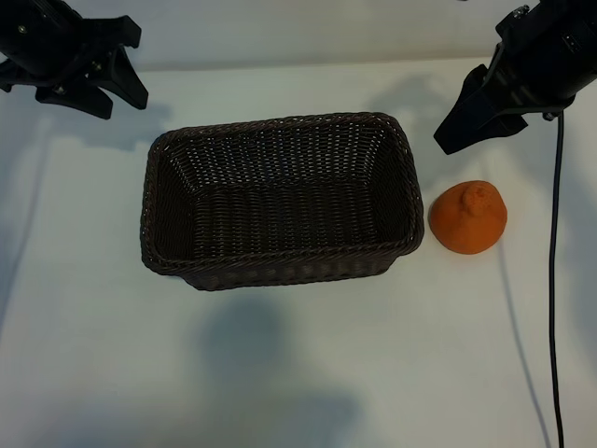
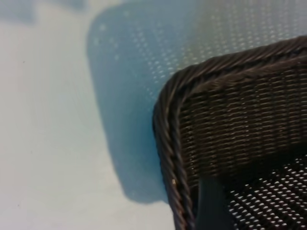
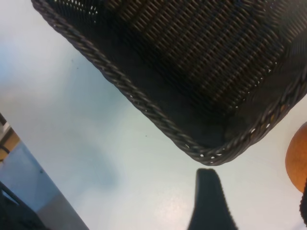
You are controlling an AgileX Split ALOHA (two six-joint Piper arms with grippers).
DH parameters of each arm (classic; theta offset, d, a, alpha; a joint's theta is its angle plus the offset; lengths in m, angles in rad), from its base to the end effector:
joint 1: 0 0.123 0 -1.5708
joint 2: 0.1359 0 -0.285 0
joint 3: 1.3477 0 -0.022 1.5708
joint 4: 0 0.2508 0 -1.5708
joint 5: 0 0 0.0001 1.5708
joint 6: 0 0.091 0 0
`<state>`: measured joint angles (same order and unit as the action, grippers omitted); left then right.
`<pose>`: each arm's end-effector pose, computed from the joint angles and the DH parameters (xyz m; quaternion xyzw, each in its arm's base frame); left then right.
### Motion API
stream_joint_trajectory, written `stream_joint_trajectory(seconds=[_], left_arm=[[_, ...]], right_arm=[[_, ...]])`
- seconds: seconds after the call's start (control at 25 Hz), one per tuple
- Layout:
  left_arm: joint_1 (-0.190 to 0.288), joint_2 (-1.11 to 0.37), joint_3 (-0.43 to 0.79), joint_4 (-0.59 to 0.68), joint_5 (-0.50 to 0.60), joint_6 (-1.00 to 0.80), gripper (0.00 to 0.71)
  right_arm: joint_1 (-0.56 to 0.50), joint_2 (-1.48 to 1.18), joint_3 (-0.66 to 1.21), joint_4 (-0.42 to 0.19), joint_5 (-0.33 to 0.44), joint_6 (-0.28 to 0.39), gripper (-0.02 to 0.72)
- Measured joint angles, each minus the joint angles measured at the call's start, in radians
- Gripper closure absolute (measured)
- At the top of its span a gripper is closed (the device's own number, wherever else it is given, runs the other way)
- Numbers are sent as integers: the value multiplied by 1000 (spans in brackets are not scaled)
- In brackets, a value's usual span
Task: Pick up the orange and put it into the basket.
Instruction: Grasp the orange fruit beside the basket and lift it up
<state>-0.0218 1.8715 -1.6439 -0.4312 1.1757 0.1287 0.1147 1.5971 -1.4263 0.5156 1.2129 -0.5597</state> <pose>0.3950 -0.0437 0.2875 0.0164 0.9705 -0.1994 0.1349 0.3163 0.0788 0.3287 -0.2642 0.9224 0.2135 0.1838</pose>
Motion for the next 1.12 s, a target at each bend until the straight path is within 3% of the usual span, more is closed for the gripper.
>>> stream_joint_trajectory(seconds=[0.28,0.8,1.12], left_arm=[[0,-45,53,-84,0,83,216],[0,-153,231,-95,0,131,215],[0,-182,260,-113,0,149,215]], right_arm=[[0,0,0,0,0,0,258],[0,0,0,-1,-1,0,258],[0,0,0,-1,-1,0,258]])
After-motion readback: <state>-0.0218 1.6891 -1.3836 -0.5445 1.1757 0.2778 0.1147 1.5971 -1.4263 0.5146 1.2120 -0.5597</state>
